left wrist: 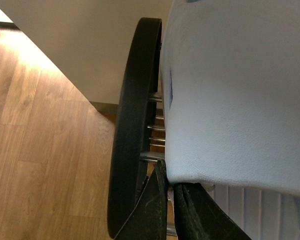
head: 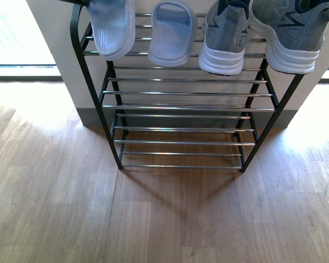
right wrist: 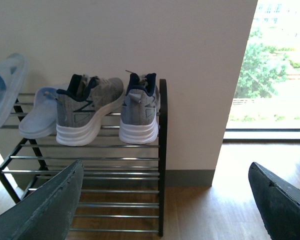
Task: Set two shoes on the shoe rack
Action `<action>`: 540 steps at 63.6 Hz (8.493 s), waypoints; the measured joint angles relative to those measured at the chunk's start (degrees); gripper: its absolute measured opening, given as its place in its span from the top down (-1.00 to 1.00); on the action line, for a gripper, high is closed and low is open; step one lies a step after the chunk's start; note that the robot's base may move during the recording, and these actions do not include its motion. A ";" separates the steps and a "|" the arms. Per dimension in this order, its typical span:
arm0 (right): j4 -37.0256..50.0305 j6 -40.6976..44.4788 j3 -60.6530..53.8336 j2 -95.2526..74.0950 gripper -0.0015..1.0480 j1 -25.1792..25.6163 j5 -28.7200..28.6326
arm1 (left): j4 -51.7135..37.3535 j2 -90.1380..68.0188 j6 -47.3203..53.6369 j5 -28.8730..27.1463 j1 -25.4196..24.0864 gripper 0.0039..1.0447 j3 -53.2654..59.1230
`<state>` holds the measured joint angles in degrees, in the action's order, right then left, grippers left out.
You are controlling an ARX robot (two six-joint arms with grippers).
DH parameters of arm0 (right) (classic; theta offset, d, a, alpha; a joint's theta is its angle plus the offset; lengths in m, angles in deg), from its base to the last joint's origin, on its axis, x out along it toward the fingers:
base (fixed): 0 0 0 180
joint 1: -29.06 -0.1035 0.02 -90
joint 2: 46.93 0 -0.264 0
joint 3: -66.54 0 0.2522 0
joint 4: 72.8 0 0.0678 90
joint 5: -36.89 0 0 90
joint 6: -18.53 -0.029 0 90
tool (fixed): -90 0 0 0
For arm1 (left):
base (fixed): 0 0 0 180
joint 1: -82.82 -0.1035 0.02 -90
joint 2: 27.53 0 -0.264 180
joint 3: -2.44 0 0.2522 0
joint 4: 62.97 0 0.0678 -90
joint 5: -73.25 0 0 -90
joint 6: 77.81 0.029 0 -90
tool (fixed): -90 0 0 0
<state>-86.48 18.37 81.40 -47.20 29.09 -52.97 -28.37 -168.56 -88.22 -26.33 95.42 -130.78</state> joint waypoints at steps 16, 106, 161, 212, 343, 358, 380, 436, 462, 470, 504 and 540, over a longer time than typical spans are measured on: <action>0.00 0.00 0.00 0.00 -0.82 0.00 0.00 | 5.29 -6.36 3.26 -1.01 0.07 0.81 -9.22; 0.00 0.00 0.00 0.00 -0.82 0.02 -0.09 | -41.57 91.86 4.68 2.05 -11.41 -0.49 94.03; 0.00 0.00 0.00 0.00 -0.82 0.00 -0.11 | -42.05 116.34 9.81 9.60 -12.46 0.98 116.17; 0.00 0.00 0.00 0.00 -0.82 0.02 -0.11 | -21.38 139.08 9.92 9.60 -12.46 0.98 118.62; 0.00 0.00 0.00 0.02 -0.82 0.02 -0.13 | -20.83 140.12 10.03 9.57 -12.50 -0.83 118.62; 0.00 0.00 0.00 0.00 -0.82 0.02 -0.13 | -20.83 140.12 10.03 9.57 -12.50 -0.83 118.62; 0.00 0.00 0.00 0.00 -0.82 0.02 -0.13 | -20.83 140.12 10.03 9.57 -12.50 -0.83 118.62; 0.00 0.00 0.00 0.04 -0.82 0.02 -0.11 | -20.83 140.12 10.05 9.60 -12.50 -0.83 118.62; 0.00 0.00 0.00 0.04 -0.82 0.02 -0.13 | -20.83 140.12 10.03 9.57 -12.50 -0.83 118.62; 0.00 0.00 0.00 0.04 -0.82 0.02 -0.13 | -20.83 140.12 10.05 9.57 -12.50 -0.83 118.62; 0.00 0.00 0.00 0.04 -0.82 0.02 -0.13 | -20.81 140.12 10.03 9.57 -12.50 -0.83 118.62; 0.00 0.00 0.00 0.04 -0.82 0.02 -0.13 | -20.83 140.12 10.05 9.57 -12.50 -0.83 118.62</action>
<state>-86.48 18.37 81.40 -47.16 29.11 -53.10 -49.20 -28.44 -78.17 -16.76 82.92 -12.16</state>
